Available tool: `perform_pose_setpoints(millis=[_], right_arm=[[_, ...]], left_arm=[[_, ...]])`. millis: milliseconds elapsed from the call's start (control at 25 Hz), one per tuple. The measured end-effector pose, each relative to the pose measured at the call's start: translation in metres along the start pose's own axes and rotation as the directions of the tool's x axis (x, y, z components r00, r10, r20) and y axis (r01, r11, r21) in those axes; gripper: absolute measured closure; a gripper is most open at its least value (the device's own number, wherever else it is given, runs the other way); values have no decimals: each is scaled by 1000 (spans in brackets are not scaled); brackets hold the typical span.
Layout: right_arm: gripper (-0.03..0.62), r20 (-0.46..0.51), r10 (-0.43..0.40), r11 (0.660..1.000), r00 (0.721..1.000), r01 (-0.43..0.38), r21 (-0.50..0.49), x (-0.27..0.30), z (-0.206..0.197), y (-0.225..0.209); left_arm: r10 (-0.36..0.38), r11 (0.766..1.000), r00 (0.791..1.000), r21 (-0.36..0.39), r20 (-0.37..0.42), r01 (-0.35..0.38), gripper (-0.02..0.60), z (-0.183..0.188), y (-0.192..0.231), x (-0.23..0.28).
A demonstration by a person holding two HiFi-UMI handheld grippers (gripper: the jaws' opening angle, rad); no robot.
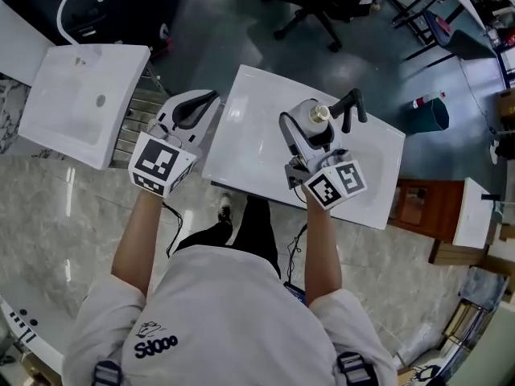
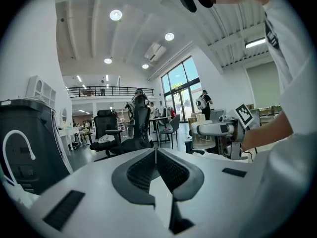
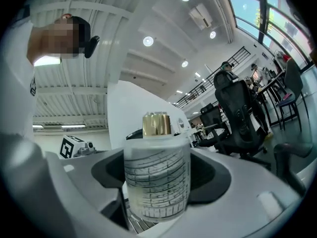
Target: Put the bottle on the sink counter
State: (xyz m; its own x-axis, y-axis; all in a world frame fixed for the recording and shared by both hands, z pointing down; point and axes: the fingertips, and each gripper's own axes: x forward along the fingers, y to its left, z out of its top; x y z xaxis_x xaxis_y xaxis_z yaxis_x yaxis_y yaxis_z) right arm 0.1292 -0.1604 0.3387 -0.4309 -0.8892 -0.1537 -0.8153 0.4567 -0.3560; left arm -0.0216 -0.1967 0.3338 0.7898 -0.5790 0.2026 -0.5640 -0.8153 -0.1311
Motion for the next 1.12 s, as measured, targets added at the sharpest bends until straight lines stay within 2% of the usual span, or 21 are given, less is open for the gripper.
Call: perform_pose_setpoints(millis=[360, 760, 1000, 1120], right_arm=[[247, -99, 6, 1000, 995, -5, 11, 36, -58, -59], [247, -173, 31, 1000, 984, -32, 1, 74, -114, -97], [247, -240, 0, 999, 971, -12, -50, 88, -152, -114], [247, -267, -23, 997, 963, 2, -80, 92, -168, -122]], left_arm=[[43, 997, 995, -65, -86, -48, 566, -45, 14, 37], [89, 987, 978, -117, -190, -113, 566, -94, 28, 54], [107, 980, 965, -138, -241, -143, 566, -120, 38, 53], [109, 979, 965, -143, -240, -146, 566, -123, 41, 55]])
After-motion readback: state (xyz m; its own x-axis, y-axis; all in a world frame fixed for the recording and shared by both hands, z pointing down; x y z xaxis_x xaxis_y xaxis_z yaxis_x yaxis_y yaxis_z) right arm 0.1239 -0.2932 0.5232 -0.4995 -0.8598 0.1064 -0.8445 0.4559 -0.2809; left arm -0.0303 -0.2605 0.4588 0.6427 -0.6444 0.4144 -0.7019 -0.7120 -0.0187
